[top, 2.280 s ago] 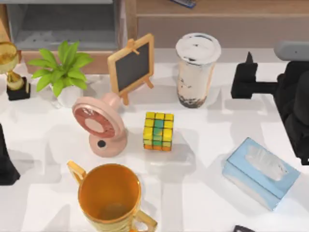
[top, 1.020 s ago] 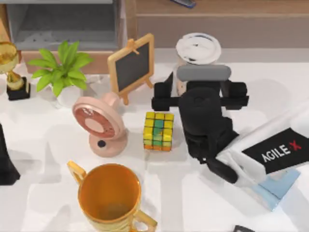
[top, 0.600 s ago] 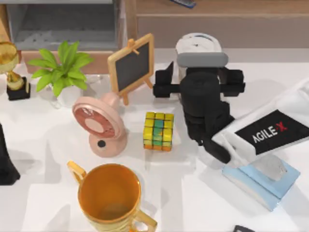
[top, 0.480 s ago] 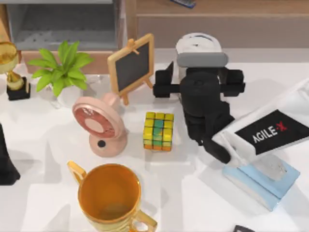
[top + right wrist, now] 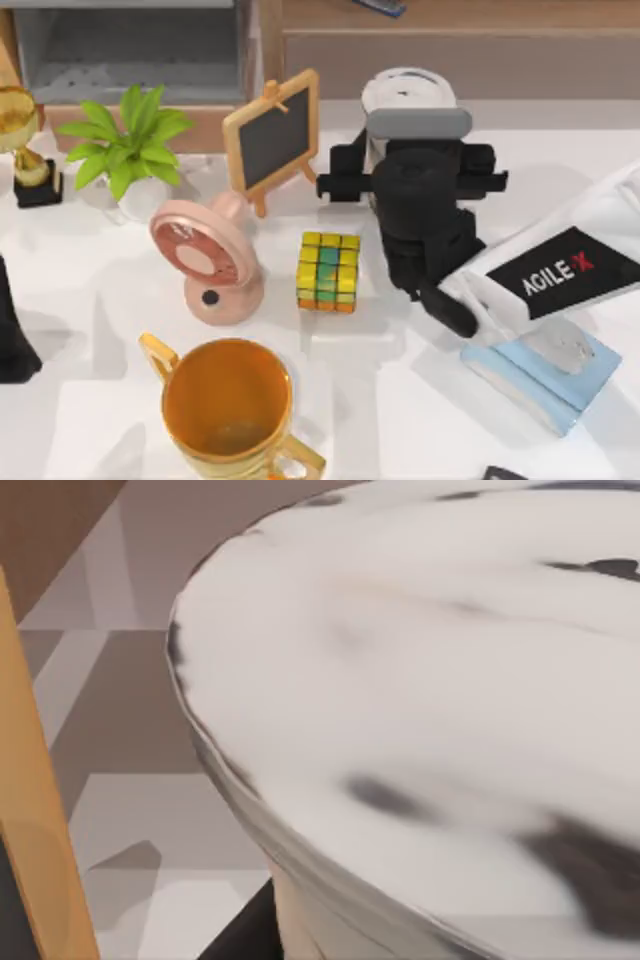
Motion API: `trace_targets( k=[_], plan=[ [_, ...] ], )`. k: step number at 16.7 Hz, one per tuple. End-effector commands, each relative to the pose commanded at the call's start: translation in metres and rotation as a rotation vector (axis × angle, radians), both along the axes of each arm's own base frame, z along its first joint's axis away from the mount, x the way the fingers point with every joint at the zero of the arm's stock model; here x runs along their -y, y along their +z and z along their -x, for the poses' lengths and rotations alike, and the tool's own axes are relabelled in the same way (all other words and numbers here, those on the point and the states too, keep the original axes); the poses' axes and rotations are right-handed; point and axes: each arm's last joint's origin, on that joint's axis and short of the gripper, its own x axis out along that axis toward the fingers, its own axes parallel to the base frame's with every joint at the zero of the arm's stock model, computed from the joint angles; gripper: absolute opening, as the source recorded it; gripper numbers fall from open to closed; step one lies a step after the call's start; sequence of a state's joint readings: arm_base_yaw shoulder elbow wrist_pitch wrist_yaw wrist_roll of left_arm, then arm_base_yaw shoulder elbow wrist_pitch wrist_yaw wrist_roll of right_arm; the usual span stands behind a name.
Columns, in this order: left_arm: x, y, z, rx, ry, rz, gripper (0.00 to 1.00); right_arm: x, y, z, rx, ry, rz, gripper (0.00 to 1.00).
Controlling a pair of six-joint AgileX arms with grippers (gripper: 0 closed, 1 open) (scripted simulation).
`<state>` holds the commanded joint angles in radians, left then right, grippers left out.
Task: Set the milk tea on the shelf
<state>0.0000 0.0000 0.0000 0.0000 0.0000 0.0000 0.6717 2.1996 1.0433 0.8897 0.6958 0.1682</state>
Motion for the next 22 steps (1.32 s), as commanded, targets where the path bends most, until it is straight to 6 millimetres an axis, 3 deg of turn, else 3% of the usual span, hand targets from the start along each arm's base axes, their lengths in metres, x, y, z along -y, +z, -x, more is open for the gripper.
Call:
trace_targets(
  k=[5,6,22],
  plan=[
    [0.000,0.000,0.000,0.000,0.000,0.000,1.00,0.000,0.000,0.000,0.000,0.000,0.000,0.02],
    [0.000,0.000,0.000,0.000,0.000,0.000,1.00,0.000,0.000,0.000,0.000,0.000,0.000,0.00],
    [0.000,0.000,0.000,0.000,0.000,0.000,1.00,-0.001,0.009,0.001,-0.002,0.002,-0.001,0.00]
  ],
)
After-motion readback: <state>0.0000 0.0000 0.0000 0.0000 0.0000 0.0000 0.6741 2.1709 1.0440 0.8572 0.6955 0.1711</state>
